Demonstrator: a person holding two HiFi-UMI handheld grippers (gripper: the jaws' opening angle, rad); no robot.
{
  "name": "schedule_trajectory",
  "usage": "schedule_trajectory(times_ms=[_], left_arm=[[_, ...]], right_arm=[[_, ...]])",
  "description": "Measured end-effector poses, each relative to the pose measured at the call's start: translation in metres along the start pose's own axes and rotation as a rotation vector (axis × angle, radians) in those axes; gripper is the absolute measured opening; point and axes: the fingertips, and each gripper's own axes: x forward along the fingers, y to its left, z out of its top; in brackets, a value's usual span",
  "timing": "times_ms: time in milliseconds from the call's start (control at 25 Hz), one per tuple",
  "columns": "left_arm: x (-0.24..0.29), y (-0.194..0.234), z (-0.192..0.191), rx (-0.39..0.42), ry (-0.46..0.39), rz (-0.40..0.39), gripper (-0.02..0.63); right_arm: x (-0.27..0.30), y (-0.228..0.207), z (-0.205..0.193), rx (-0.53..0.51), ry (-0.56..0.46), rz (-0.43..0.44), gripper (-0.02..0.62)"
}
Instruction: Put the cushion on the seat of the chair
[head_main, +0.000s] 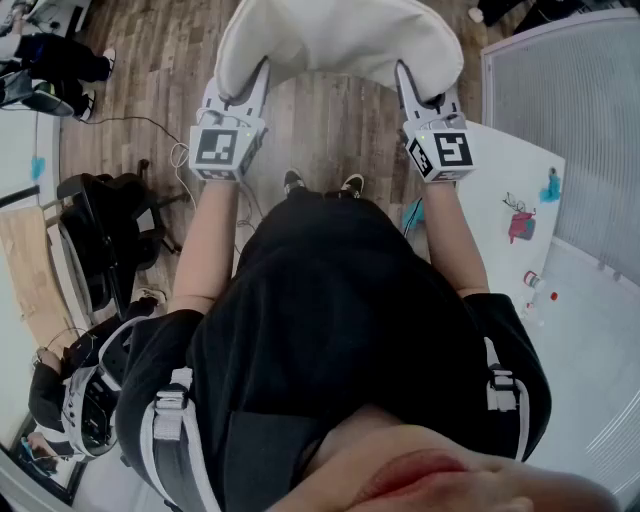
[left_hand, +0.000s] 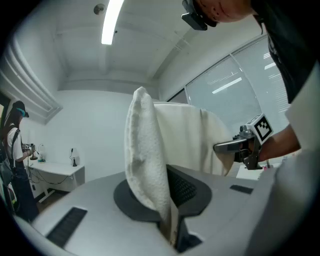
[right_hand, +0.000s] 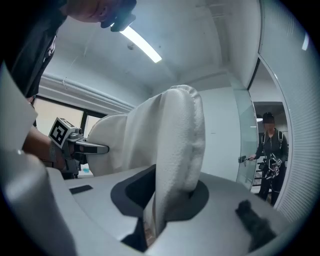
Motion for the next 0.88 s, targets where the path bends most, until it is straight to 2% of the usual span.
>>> schedule_trajectory(times_ms=[880], left_arm=[[-0.025, 0.059, -0.031, -0.030, 0.027, -0.021, 0.052]], right_arm=[[0.041, 0.055, -0.012, 0.023, 0.058, -0.005, 0.057]])
